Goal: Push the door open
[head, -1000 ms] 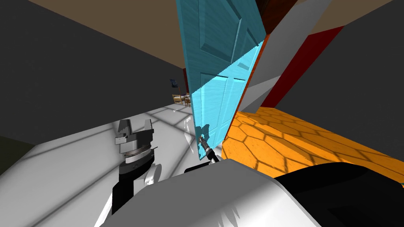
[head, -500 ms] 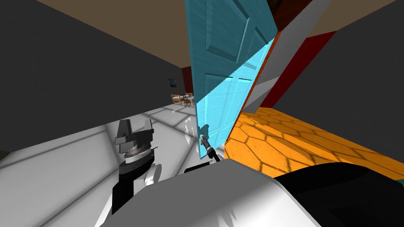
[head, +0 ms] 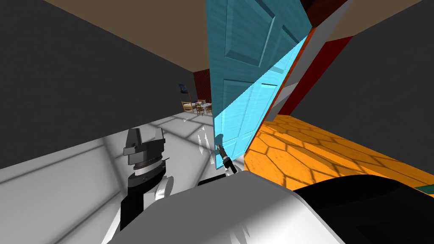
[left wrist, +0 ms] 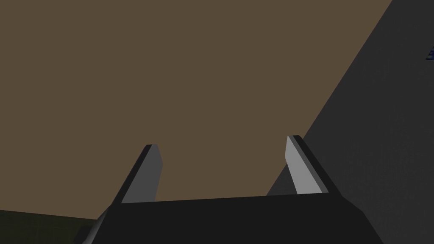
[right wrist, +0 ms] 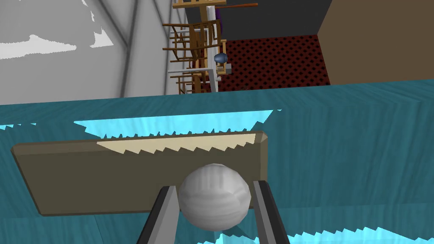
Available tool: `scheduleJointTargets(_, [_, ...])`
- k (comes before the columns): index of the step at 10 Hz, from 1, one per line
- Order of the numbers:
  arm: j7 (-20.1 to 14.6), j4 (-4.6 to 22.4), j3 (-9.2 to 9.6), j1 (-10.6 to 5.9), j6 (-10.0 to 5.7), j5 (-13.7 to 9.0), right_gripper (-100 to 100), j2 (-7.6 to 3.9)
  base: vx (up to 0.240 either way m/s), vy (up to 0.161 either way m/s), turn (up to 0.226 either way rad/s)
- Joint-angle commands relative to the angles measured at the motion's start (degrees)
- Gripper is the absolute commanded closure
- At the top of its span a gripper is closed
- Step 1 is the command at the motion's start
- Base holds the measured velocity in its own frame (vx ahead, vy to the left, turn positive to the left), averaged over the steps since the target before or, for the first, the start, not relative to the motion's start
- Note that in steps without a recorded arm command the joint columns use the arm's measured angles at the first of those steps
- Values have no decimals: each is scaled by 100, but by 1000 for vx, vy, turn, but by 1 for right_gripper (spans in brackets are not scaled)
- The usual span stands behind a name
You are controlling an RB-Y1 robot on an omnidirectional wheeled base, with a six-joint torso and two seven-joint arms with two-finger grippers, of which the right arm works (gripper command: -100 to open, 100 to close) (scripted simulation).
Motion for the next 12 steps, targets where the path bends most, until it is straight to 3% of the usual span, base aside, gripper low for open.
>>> scheduleJointTargets(1, [40,-10,-137,-36,-1,-45,100,44,148,134,-75])
scheduleJointTargets(2, [28,-21,-81,-5,36,-27,100,28,66,55,-30])
scheduleJointTargets(7, [124,69,-519,-84,-6,-149,100,-37,175,117,-62])
scheduleJointTargets(12, [216,178,-946,-151,-54,-267,100,42,213,142,-82])
